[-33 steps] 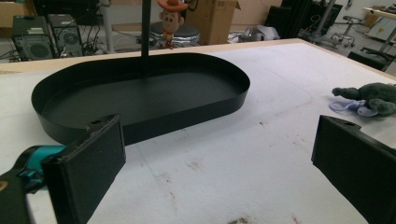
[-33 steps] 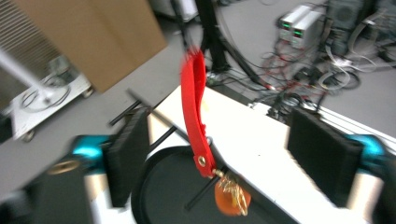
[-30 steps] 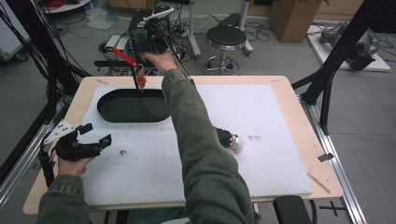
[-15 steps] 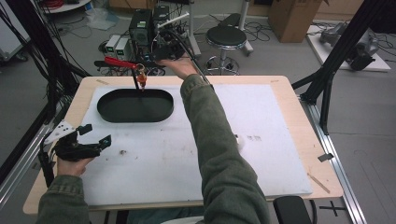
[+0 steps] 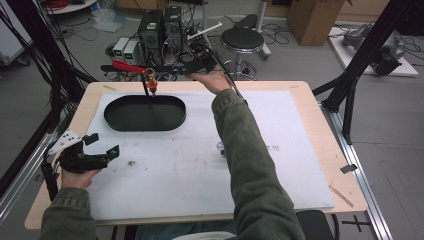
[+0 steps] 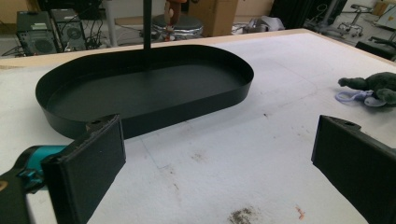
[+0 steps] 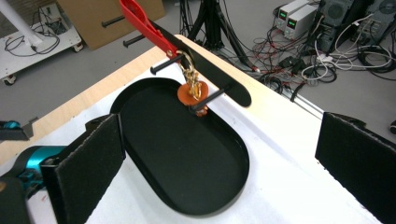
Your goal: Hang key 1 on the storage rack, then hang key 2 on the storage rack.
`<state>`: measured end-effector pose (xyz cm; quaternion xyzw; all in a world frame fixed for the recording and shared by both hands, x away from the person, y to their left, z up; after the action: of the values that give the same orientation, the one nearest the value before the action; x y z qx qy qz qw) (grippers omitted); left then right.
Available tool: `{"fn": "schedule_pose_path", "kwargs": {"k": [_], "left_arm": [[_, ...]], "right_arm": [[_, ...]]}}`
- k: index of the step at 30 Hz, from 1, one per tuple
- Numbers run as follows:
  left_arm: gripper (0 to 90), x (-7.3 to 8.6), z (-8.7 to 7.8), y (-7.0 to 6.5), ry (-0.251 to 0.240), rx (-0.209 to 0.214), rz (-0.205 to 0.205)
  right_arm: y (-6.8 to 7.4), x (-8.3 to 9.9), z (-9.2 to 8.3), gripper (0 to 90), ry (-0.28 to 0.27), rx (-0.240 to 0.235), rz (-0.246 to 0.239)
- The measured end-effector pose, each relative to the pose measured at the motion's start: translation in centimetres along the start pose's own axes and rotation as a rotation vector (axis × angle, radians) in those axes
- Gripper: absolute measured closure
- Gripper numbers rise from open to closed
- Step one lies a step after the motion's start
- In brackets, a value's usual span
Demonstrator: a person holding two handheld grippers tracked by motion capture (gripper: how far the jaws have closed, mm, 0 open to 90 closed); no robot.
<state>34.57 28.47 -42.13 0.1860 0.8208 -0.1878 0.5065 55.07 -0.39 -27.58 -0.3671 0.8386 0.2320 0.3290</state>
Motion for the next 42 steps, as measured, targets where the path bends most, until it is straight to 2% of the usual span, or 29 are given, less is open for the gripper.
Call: {"fn": "schedule_pose_path", "kwargs": {"k": [3,9,12,16,19,25,28,34,38,42], "left_arm": [[3.2,0.0,0.0,-0.1,0.000,0.000,-0.003],[3.2,0.1,-0.1,0.0,0.008,-0.004,0.002],[3.2,0.1,-0.1,-0.2,0.009,-0.002,0.003],[3.3,0.2,-0.2,-0.3,0.012,-0.001,0.004],[3.3,0.3,-0.1,-0.3,0.018,0.003,0.003],[3.2,0.2,-0.1,-0.3,0.017,0.001,0.004],[3.2,0.2,-0.1,-0.3,0.015,0.001,0.004],[3.3,0.3,0.1,-0.2,0.024,0.001,0.004],[3.3,0.2,-0.2,0.1,0.018,-0.007,-0.005],[3.2,0.2,-0.2,0.2,0.017,-0.010,-0.007]], "right_arm": [[-0.3,0.6,-0.7,0.5,-0.007,0.001,0.002],[-0.6,1.6,-2.5,0.5,0.004,0.018,-0.026],[-0.7,2.1,-3.0,0.5,0.000,0.005,-0.016],[-1.2,3.4,-3.5,0.5,0.007,0.008,0.002],[-1.5,4.2,-4.0,0.5,0.002,0.013,-0.012],[-2.1,6.5,-5.2,0.6,0.032,0.045,-0.015],[-2.5,7.5,-5.7,0.5,0.023,0.039,-0.013],[-3.2,9.5,-6.1,0.5,0.029,0.051,0.004],[-3.7,10.8,-6.0,0.5,0.069,0.065,0.007],[-3.9,12.1,-6.0,0.5,0.077,0.066,0.016]]}}
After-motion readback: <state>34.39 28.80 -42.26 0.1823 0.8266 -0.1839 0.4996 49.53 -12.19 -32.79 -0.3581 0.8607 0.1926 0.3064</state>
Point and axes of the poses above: each handheld gripper's, and its own axes: z roughly forward along the jaws, x roughly out of its underside, y roughly to its left, the point moved 6 cm from there along z, roughly forward along the jaws, and after that the axes turned 7 degrees about y, right-handed, at the moved point
